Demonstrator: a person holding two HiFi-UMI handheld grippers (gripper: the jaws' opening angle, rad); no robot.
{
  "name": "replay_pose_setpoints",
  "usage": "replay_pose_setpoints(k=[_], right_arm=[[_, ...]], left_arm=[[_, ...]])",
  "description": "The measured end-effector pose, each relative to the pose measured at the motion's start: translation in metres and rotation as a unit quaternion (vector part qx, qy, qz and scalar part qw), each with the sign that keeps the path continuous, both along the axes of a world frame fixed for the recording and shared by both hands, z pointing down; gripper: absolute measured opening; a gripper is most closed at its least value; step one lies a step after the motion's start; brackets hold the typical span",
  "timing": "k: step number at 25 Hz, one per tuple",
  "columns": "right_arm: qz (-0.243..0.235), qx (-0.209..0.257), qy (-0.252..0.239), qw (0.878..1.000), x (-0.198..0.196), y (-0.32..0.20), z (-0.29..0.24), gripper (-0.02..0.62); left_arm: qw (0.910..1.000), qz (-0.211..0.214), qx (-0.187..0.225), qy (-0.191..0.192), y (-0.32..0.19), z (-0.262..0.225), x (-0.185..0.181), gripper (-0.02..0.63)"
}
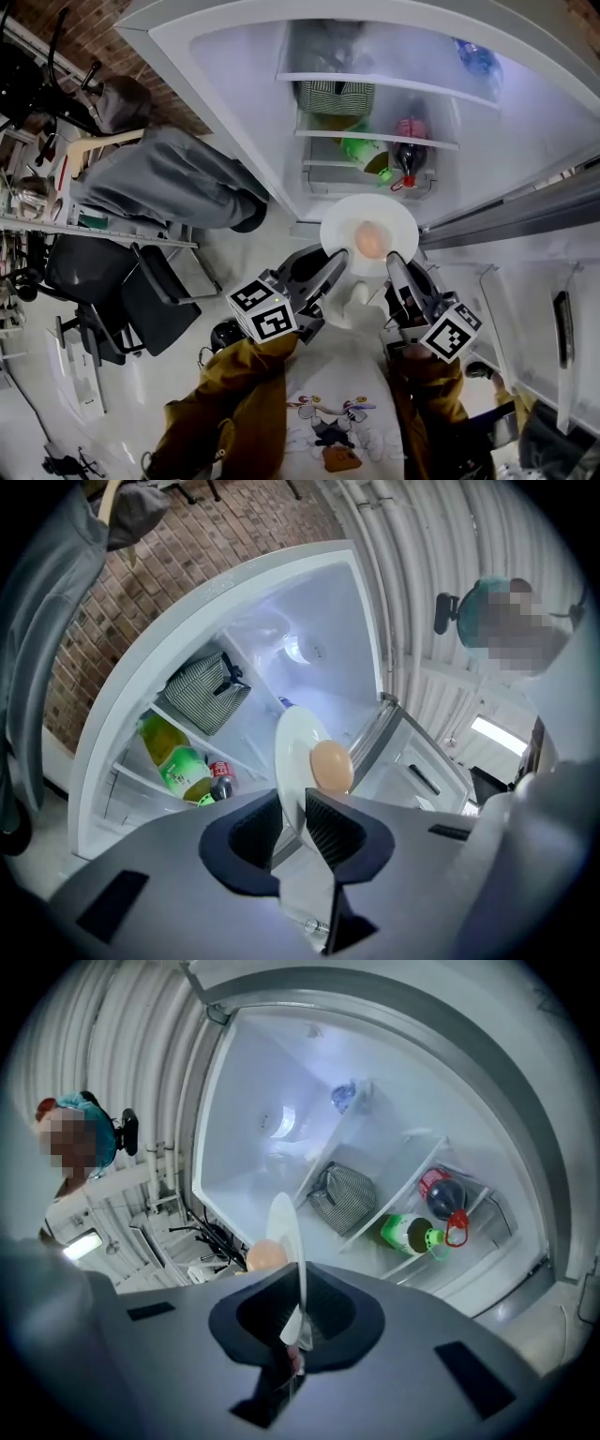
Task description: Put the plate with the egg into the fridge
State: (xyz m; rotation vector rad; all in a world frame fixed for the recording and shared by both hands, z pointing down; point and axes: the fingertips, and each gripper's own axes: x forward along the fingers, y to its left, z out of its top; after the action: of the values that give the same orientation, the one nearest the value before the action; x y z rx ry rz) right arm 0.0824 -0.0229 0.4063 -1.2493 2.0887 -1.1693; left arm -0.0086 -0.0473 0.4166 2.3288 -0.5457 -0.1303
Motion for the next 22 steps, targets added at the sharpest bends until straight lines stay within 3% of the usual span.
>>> replay_pose_setpoints(k=[7, 22], right_arm=[[0.046, -0.022, -0.056, 0.997, 0.007, -0.006, -0.003, 0.015], [0.135, -0.063, -0.073, 0.986, 0.034, -0.049, 0.013, 0.015]], left_arm=[[0.999, -0.037, 0.023, -0.011, -0.009, -0.006, -0.007, 0.097], [0.9968, -0.044, 0.044, -0.049, -0.012, 0.002, -0.007, 0.112]])
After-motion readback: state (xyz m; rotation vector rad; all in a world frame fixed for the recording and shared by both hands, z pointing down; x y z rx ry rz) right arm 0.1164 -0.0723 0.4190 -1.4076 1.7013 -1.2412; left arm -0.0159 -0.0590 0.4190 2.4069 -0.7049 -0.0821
